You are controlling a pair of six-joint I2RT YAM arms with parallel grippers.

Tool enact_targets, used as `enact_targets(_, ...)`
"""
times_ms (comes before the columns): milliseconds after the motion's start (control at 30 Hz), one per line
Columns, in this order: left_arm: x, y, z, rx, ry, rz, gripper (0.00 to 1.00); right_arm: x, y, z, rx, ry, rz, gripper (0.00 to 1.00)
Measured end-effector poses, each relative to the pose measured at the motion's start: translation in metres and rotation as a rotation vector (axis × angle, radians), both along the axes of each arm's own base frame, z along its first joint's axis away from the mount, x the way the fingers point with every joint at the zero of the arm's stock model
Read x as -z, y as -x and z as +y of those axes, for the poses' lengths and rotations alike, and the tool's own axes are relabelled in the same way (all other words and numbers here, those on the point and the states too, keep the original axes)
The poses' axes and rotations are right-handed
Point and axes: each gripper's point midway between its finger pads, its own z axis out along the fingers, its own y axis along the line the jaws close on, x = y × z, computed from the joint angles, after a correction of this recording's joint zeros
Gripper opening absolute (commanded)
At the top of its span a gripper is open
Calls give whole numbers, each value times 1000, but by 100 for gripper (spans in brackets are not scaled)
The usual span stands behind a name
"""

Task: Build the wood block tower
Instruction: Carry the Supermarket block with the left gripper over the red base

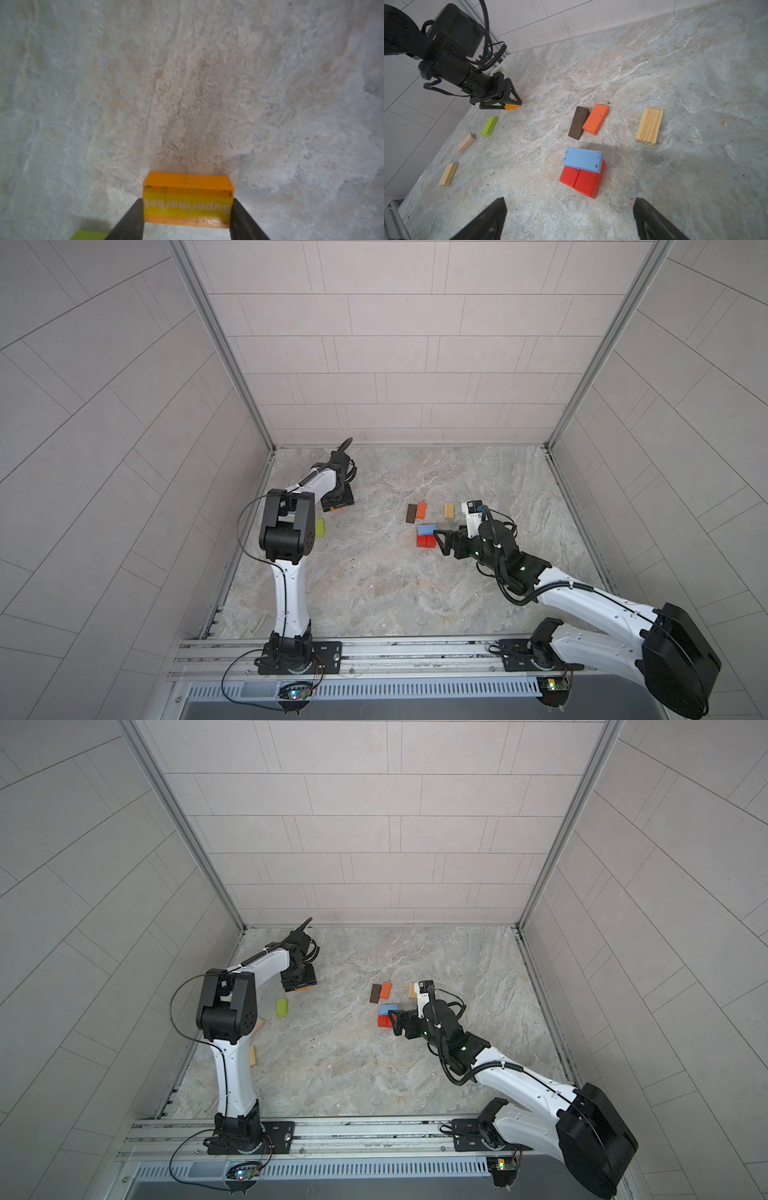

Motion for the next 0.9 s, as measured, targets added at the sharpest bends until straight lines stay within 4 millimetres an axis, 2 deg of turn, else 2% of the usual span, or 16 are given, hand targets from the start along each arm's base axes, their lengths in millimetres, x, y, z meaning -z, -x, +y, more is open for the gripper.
enact_targets(133,-22,7,-9,23,1,-15,46,3,-6,-12,43,2,16,96)
enact_targets(267,-58,19,-31,75,8,-70,46,9,-18,-31,109,-23,49,95)
enact_targets(333,-76,29,-47,114,14,-101,46,14,-23,-39,137,-37,73,95)
enact_targets(467,-98,52,-83,200,27,-138,46,21,-29,-47,163,-54,103,95)
enact_targets(667,-109,92,-138,317,39,-148,47,33,-35,-58,198,-53,136,95)
enact_targets(900,-110,129,-193,405,64,-141,47,51,-38,-70,248,-64,173,96)
